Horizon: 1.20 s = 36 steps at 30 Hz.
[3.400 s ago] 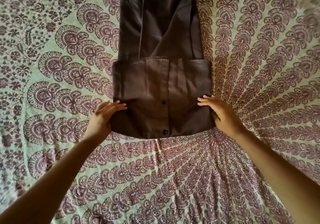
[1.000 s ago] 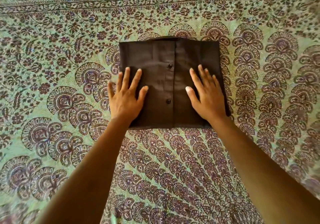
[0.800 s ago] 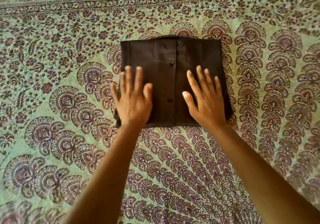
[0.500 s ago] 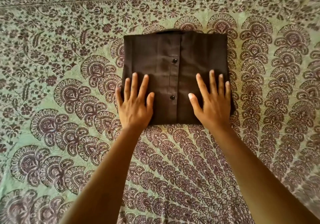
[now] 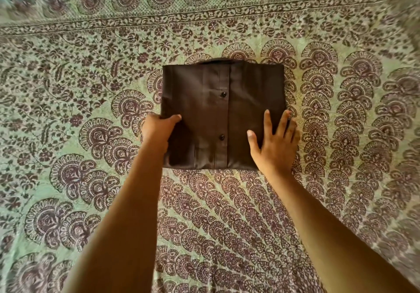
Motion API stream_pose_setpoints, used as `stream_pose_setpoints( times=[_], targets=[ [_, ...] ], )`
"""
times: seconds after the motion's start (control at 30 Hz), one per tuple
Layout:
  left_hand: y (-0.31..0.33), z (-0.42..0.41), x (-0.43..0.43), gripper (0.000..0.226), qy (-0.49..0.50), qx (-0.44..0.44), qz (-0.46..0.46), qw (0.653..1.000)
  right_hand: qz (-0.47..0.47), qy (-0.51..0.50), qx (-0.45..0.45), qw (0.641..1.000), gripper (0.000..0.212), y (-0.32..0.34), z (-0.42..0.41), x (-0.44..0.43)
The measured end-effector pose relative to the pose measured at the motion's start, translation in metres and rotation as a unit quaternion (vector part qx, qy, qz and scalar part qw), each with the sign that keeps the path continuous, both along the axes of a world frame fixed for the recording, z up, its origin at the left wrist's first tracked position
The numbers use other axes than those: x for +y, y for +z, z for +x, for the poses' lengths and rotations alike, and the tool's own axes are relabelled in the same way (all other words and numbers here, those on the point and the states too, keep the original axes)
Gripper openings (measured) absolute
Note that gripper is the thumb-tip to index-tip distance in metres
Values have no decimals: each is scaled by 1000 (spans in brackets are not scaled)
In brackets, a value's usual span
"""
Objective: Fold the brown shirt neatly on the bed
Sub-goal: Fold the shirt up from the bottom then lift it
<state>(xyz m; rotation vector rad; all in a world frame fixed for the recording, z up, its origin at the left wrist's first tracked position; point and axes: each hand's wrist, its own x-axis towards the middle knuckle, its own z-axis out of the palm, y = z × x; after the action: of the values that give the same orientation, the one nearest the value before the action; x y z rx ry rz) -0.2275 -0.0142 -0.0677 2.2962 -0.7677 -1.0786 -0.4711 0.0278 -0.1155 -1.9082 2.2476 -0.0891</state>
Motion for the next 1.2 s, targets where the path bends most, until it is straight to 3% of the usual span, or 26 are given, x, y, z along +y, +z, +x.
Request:
stream_pose_setpoints(
  times=[0.13, 0.27, 0.37, 0.4, 0.47, 0.53, 0.6, 0.67, 0.73, 0.77, 0.83, 0.87, 0.9, 0.97, 1.03, 1.07, 1.13, 1.2],
  targets=[
    [16, 6, 7, 27, 9, 206, -30, 978, 33, 3, -15, 999, 75, 5, 0, -2],
    [33, 3, 11, 46, -33, 232, -58, 970, 106, -26, -98, 989, 68, 26, 0, -10],
    [67, -14, 2, 47, -135, 146, -114, 973, 49, -26, -267, 962, 62, 72, 15, -16],
    [83, -21, 1, 50, -182, 91, -135, 970, 54, -41, -376, 924, 60, 95, 24, -18],
    [121, -39, 5, 54, -286, -31, -180, 941, 123, -100, -571, 805, 60, 141, 41, -24],
    [159, -63, 18, 56, -377, -171, -192, 890, 192, -124, -648, 727, 76, 181, 46, -29],
    [192, -87, 41, 54, -424, -283, -187, 840, 219, -120, -686, 683, 84, 215, 42, -30],
    [207, -104, 64, 50, -451, -347, -211, 795, 222, -156, -687, 674, 68, 233, 35, -26],
    [216, -114, 87, 48, -457, -353, -241, 780, 222, -173, -646, 709, 56, 251, 34, -13],
    [219, -116, 99, 47, -467, -348, -245, 775, 226, -181, -614, 734, 63, 253, 33, -7],
    [226, -115, 123, 44, -496, -272, -251, 786, 227, -186, -556, 778, 66, 247, 25, 2],
    [234, -110, 135, 41, -502, -190, -249, 806, 223, -187, -541, 789, 56, 244, 22, 8],
    [243, -98, 145, 36, -482, -56, -227, 845, 225, -188, -536, 792, 52, 248, 20, 18],
    [252, -64, 163, 25, -270, 202, -238, 911, 245, -207, -569, 757, 56, 279, 23, 46],
    [234, -29, 175, 31, -4, 289, -222, 931, 246, -203, -608, 727, 43, 297, 25, 67],
    [222, -19, 183, 39, 72, 312, -181, 930, 251, -186, -615, 724, 40, 308, 25, 77],
    [188, -12, 198, 58, 125, 342, -68, 929, 268, -170, -627, 712, 37, 328, 25, 96],
    [168, -21, 208, 70, 111, 390, -3, 914, 287, -147, -656, 682, 25, 344, 22, 112]
  ],
)
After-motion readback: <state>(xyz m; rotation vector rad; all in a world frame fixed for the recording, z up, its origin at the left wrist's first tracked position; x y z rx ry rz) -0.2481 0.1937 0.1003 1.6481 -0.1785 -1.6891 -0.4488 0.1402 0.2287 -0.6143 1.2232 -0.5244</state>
